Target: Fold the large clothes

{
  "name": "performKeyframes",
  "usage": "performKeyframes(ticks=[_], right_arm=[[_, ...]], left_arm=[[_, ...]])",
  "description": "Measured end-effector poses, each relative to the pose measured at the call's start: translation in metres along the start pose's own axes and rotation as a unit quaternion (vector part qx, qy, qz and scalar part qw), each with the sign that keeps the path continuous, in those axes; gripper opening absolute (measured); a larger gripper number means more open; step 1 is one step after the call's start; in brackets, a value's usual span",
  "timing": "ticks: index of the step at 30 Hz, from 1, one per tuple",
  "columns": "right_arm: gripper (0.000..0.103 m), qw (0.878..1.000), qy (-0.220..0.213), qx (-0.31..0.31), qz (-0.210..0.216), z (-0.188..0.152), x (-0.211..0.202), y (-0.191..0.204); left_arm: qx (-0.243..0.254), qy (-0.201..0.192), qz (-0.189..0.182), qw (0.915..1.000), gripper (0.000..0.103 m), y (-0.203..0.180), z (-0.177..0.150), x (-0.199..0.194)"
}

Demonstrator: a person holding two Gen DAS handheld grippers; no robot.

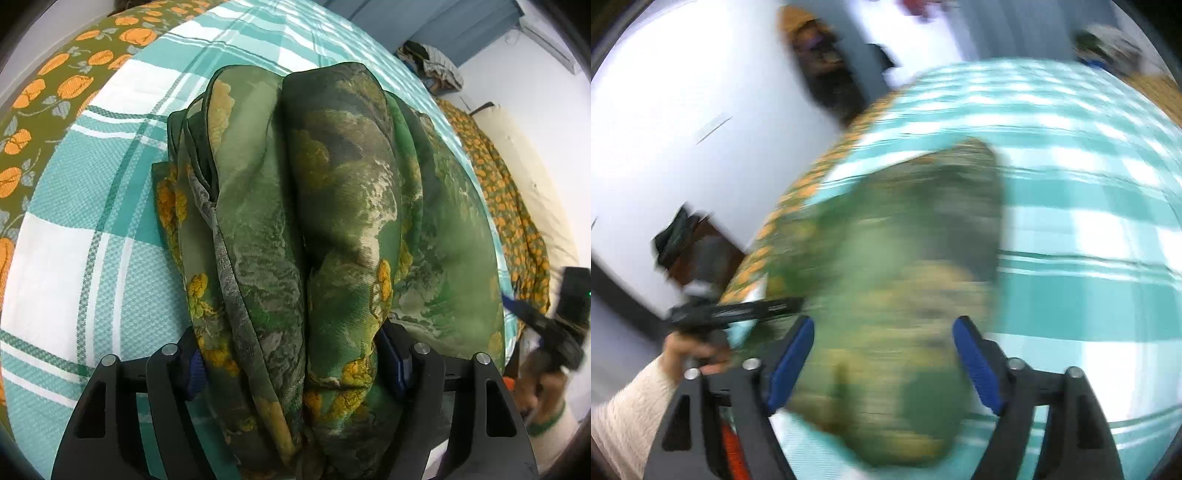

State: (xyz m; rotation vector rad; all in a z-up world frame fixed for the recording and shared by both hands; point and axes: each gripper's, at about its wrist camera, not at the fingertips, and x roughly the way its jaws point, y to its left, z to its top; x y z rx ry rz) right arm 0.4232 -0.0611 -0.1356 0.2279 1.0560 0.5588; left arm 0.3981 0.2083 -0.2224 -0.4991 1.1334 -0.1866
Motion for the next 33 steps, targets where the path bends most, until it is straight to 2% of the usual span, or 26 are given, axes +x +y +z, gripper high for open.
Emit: performKeyframes(ticks=[2, 4, 6, 7, 10, 12, 13, 14, 15, 16, 17, 18, 20, 26, 29, 33], right_arm=[[0.081, 0.998, 0.035, 0.043, 0.022, -0.002, 0.012, -0.028], [0.081, 0.992, 0.049, 0.074, 0.089, -0.008, 0.025, -0.043], [0.081, 0.979, 0.068, 0.088, 0.170, -0.011, 0.043, -0.043], [0.082, 0.977, 0.075, 0.091, 0.177, -0.010, 0.050, -0.043], [0.088, 0.974, 0.076, 0.102, 0.185, -0.009, 0.073, -0.046], [0.090, 0.973, 0.077, 0.110, 0.186, -0.007, 0.085, -0.049], [0.090, 0.975, 0.075, 0.106, 0.181, -0.004, 0.086, -0.048], [0.089, 0.978, 0.074, 0.096, 0.169, -0.001, 0.087, -0.044], [0.083, 0.982, 0.075, 0.084, 0.154, 0.001, 0.087, -0.037], [0.079, 0.984, 0.077, 0.077, 0.144, 0.002, 0.085, -0.032], [0.069, 0.985, 0.074, 0.069, 0.139, 0.004, 0.082, -0.030], [0.063, 0.986, 0.072, 0.055, 0.139, 0.005, 0.075, -0.025], [0.060, 0.987, 0.065, 0.034, 0.141, 0.006, 0.064, -0.016], [0.059, 0.985, 0.008, 0.003, 0.171, 0.025, 0.030, -0.003], [0.059, 0.985, -0.004, -0.011, 0.173, 0.051, 0.032, -0.001], [0.059, 0.985, -0.022, -0.013, 0.170, 0.102, 0.045, -0.019]], left_arm=[[-0.002, -0.001, -0.001, 1.0000, 0.074, -0.001, -0.001, 0.000], [-0.001, -0.001, 0.001, 1.0000, 0.074, -0.002, -0.008, -0.005], [-0.002, 0.003, 0.003, 1.0000, 0.074, 0.000, -0.007, -0.004], [-0.003, 0.005, 0.004, 1.0000, 0.074, 0.010, -0.007, -0.009], [-0.008, 0.013, 0.005, 0.9999, 0.075, 0.014, -0.003, -0.009], [-0.020, 0.021, 0.002, 0.9996, 0.081, 0.015, 0.002, -0.004], [-0.029, 0.027, -0.003, 0.9992, 0.087, 0.017, 0.004, -0.001], [-0.044, 0.034, -0.011, 0.9984, 0.089, 0.022, 0.005, 0.003], [-0.057, 0.034, -0.017, 0.9976, 0.089, 0.025, 0.006, 0.005], [-0.064, 0.030, -0.019, 0.9973, 0.083, 0.026, 0.006, 0.003], [-0.059, 0.023, -0.019, 0.9978, 0.073, 0.021, 0.005, -0.002], [-0.051, 0.016, -0.014, 0.9985, 0.067, 0.015, 0.005, -0.009], [-0.035, 0.006, -0.014, 0.9993, 0.052, 0.004, 0.005, -0.022], [-0.011, -0.036, -0.043, 0.9984, 0.049, -0.020, 0.030, -0.059], [0.000, -0.050, -0.035, 0.9982, 0.049, -0.032, 0.062, -0.056], [0.005, -0.058, -0.027, 0.9979, 0.049, -0.045, 0.115, -0.033]])
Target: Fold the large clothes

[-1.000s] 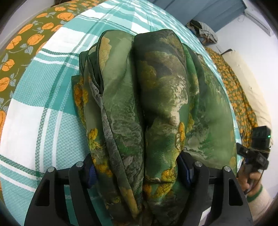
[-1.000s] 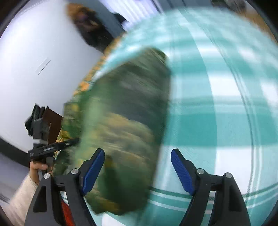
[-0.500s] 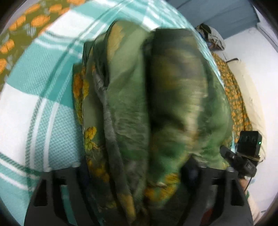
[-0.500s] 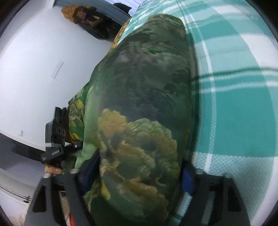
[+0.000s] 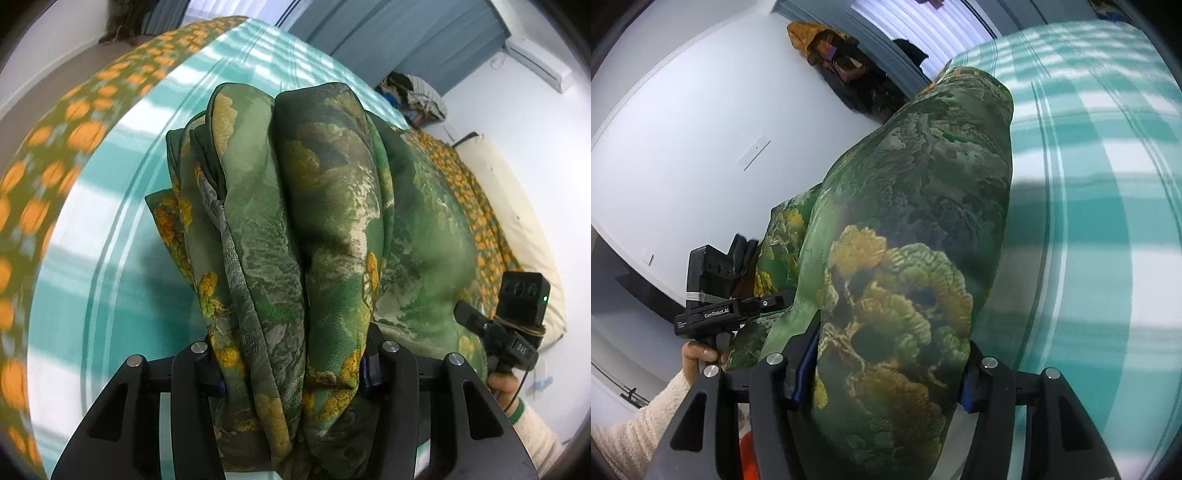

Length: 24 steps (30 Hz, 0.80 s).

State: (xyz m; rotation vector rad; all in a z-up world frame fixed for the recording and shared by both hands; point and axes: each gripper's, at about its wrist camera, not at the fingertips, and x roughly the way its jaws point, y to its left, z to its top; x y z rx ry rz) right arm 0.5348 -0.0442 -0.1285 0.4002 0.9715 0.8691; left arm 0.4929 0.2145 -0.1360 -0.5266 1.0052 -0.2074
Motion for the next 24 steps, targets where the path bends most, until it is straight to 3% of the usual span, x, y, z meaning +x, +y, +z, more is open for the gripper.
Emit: performKeyframes(ticks=[5, 7, 10, 14, 15, 18, 21, 22, 24], right_arm=[[0.059, 1.000, -0.008, 0.020, 0.005, 0.042, 0.014, -0.050], [0.059, 0.999, -0.003, 0.041, 0.007, 0.051, 0.029, -0.075], [0.059, 0.997, 0.020, 0.073, 0.005, 0.049, 0.055, -0.107], [0.075, 0.995, 0.024, 0.091, 0.028, 0.037, 0.062, -0.125], [0.081, 0.995, 0.022, 0.097, 0.029, 0.034, 0.058, -0.126], [0.083, 0.995, 0.017, 0.102, -0.005, 0.034, 0.044, -0.120], [0.084, 0.995, -0.010, 0.087, -0.051, 0.035, 0.014, -0.099], [0.084, 0.995, -0.026, 0.060, -0.078, 0.030, -0.004, -0.083], [0.088, 0.988, -0.050, -0.004, -0.144, 0.022, -0.033, -0.047]], left_arm=[[0.008, 0.002, 0.015, 0.9999, 0.050, 0.001, 0.046, 0.049], [0.007, 0.011, 0.022, 0.9997, 0.052, 0.013, 0.047, 0.070], [-0.001, 0.016, 0.033, 0.9993, 0.065, 0.024, 0.042, 0.093], [-0.010, -0.003, 0.001, 0.9999, 0.087, 0.035, 0.026, 0.083], [-0.009, -0.008, 0.005, 0.9999, 0.089, 0.031, 0.026, 0.079], [0.015, -0.039, 0.040, 0.9983, 0.089, 0.016, 0.010, 0.042], [0.070, -0.087, 0.109, 0.9878, 0.095, -0.016, -0.014, -0.003], [0.090, -0.103, 0.133, 0.9816, 0.101, -0.030, -0.023, -0.015], [0.126, -0.148, 0.175, 0.9651, 0.102, -0.057, -0.047, -0.041]])
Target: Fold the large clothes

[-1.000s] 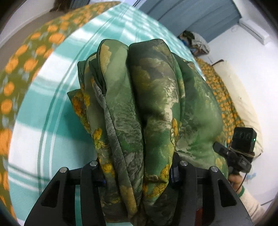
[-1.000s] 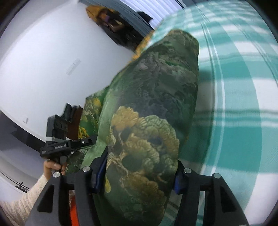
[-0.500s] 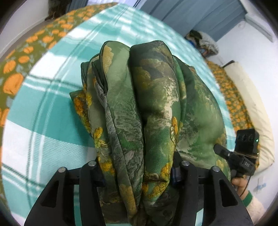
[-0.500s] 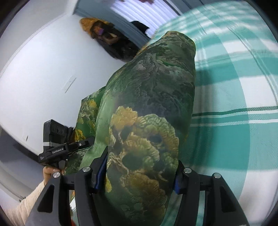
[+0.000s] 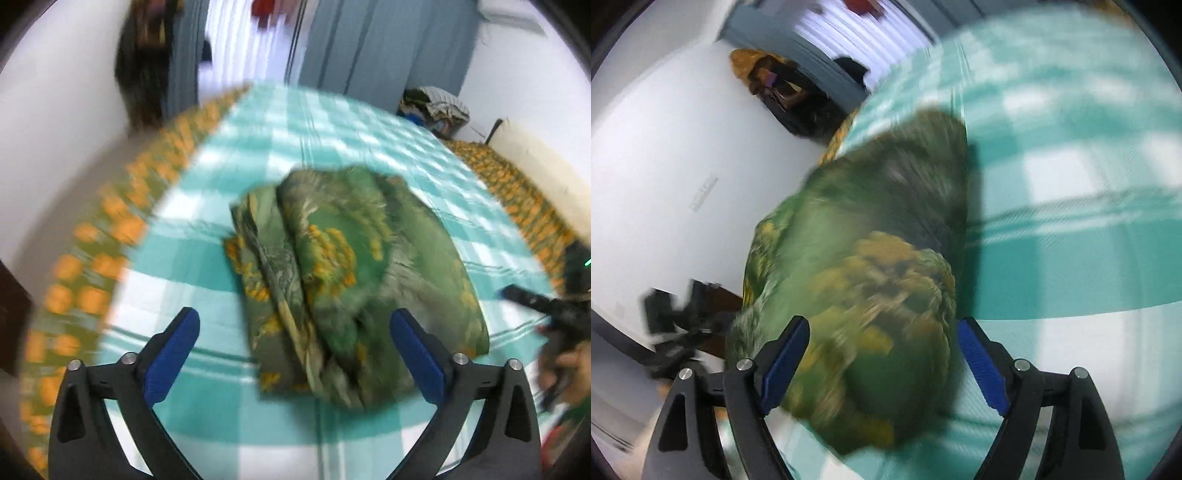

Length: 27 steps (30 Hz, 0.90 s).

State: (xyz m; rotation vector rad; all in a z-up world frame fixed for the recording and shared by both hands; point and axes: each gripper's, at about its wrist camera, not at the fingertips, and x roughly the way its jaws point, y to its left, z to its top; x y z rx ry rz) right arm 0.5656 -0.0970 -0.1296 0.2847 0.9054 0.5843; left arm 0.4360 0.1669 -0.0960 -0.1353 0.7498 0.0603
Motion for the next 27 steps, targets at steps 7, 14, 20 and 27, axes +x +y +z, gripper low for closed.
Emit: performKeyframes(ticks=[7, 14, 20, 27], right_arm=[[0.100, 0.957, -0.057, -0.161, -0.235, -0.046, -0.097, 0.082], [0.100, 0.948, -0.057, -0.158, -0.271, -0.105, -0.162, 0.125], [0.100, 0.943, -0.055, -0.160, -0.285, -0.139, -0.185, 0.136], [0.100, 0.948, -0.067, -0.150, -0.273, -0.148, -0.212, 0.139]], left_arm=[[0.056, -0.098, 0.099, 0.9886, 0.103, -0.072, -0.046, -0.099], [0.043, -0.091, 0.099, 0.9900, 0.103, -0.123, -0.075, -0.143], [0.033, -0.070, 0.105, 0.9915, 0.103, -0.138, -0.085, -0.158], [0.017, -0.038, 0.075, 0.9963, 0.103, -0.151, -0.094, -0.176]])
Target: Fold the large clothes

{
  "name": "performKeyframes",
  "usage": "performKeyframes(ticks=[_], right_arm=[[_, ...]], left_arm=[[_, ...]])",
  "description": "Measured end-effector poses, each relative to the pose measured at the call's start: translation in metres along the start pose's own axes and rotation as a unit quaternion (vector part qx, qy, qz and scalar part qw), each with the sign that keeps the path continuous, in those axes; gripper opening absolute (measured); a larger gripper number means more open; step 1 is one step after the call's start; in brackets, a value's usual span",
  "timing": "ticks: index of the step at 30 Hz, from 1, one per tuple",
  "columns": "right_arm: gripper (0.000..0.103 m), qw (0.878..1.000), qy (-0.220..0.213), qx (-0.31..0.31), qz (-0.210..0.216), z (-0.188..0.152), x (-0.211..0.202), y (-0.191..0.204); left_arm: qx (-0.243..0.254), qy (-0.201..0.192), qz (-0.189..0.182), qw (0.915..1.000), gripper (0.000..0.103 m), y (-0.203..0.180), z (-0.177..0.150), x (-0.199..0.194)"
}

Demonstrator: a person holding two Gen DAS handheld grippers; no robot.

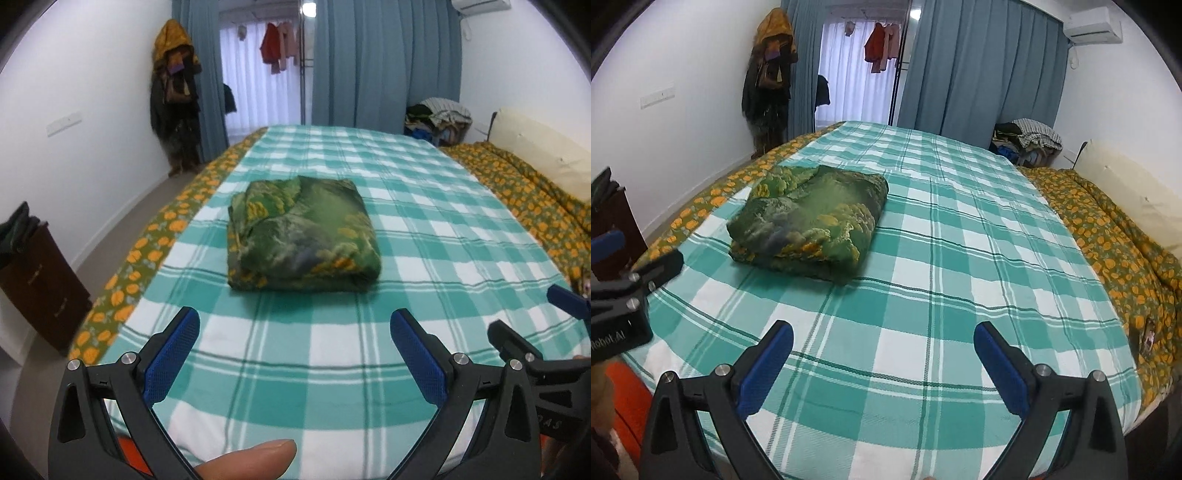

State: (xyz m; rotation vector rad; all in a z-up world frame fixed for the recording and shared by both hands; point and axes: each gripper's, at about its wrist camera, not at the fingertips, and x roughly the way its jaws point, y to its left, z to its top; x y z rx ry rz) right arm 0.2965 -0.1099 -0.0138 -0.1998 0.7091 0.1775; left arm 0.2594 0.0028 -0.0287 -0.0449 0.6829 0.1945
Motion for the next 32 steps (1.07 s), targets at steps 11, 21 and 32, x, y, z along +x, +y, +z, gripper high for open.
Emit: performKeyframes(ticks=[11, 21, 32], right_arm=[[0.100, 1.000, -0.017, 0.006, 0.005, 0.005, -0.032, -0.001], [0.100, 1.000, -0.018, 0.004, 0.001, 0.005, -0.035, -0.001], [0.100, 1.000, -0.018, 0.003, -0.005, 0.002, -0.034, -0.003]], left_arm=[[0.004, 0.006, -0.009, 0.9999, 0.103, -0.006, 0.002, -0.018], [0.001, 0.014, -0.003, 0.9999, 0.102, -0.004, 0.000, -0.015], [0.011, 0.011, -0.007, 0.9999, 0.102, -0.008, -0.003, -0.014]])
